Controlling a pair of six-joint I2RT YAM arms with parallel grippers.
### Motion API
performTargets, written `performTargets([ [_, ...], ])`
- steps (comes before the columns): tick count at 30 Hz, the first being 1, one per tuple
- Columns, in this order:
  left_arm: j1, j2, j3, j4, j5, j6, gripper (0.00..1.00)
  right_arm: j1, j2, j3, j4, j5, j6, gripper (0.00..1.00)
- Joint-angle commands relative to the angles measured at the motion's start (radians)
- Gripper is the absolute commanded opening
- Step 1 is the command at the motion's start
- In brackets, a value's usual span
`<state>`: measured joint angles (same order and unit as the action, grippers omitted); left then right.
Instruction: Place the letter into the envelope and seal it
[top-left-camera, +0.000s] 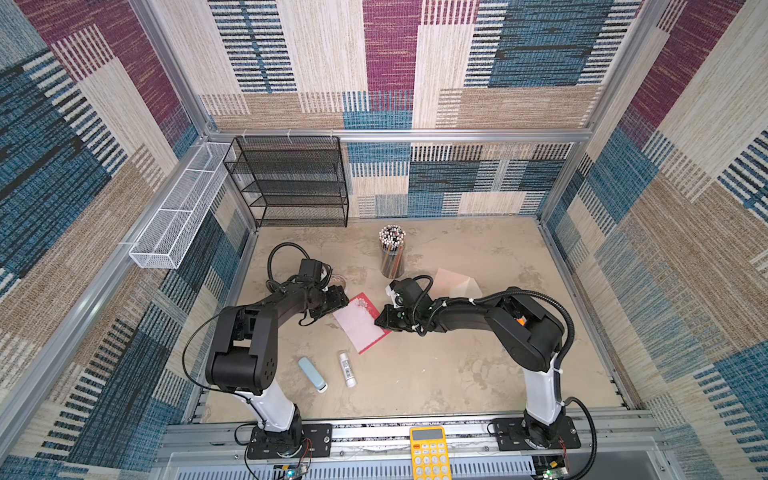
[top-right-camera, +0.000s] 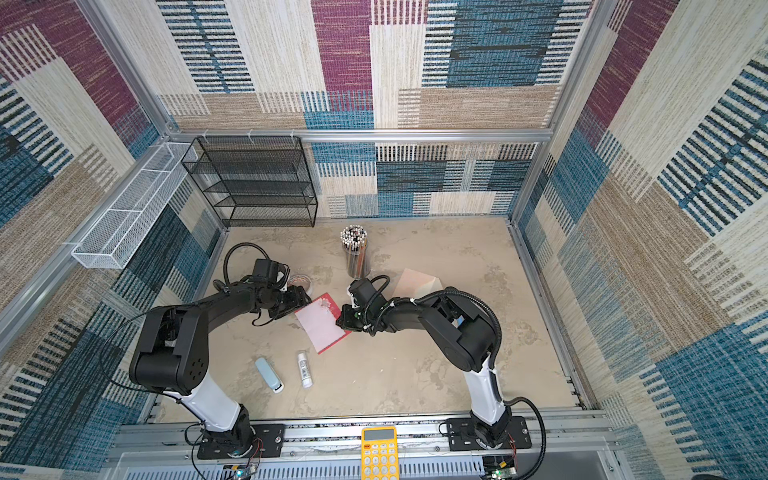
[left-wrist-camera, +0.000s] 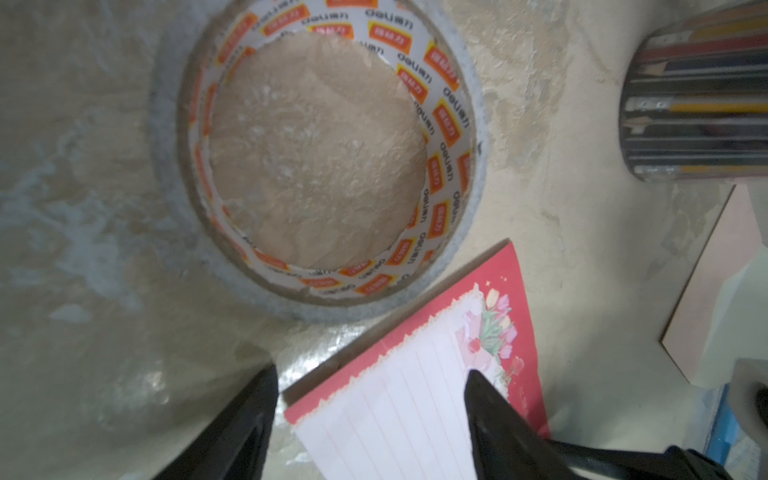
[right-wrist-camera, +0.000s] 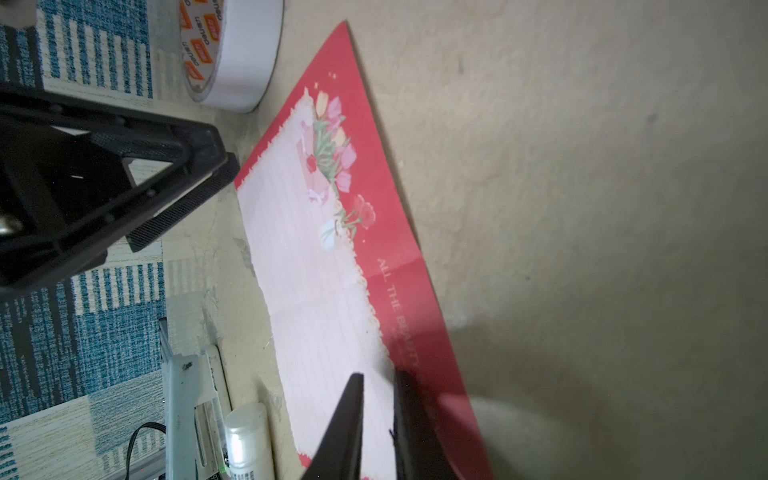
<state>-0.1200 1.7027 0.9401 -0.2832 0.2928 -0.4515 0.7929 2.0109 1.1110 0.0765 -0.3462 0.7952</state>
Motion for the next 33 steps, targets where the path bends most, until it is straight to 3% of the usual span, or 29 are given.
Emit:
performTargets([
  [1,-0.001,0.024,-0.016,-0.069,0.043,-0.019,0.72,0.000,0.024,-0.002,-0.132,0.079,-0.024,0.19],
  [12,0.000,0.010,-0.035,-0.073,0.054,-0.024,0.63,0.000,0.040,0.005,-0.139,0.069,-0.026,0.18],
  [21,0.001,-0.078,-0.032,-0.164,-0.055,-0.030,0.73,0.000,0.043,0.013,-0.147,0.057,-0.028,0.18],
  [33,0.002,-0.053,-0.052,-0.164,0.013,-0.039,0.67,0.000,0.039,0.009,-0.150,0.057,-0.036,0.18],
])
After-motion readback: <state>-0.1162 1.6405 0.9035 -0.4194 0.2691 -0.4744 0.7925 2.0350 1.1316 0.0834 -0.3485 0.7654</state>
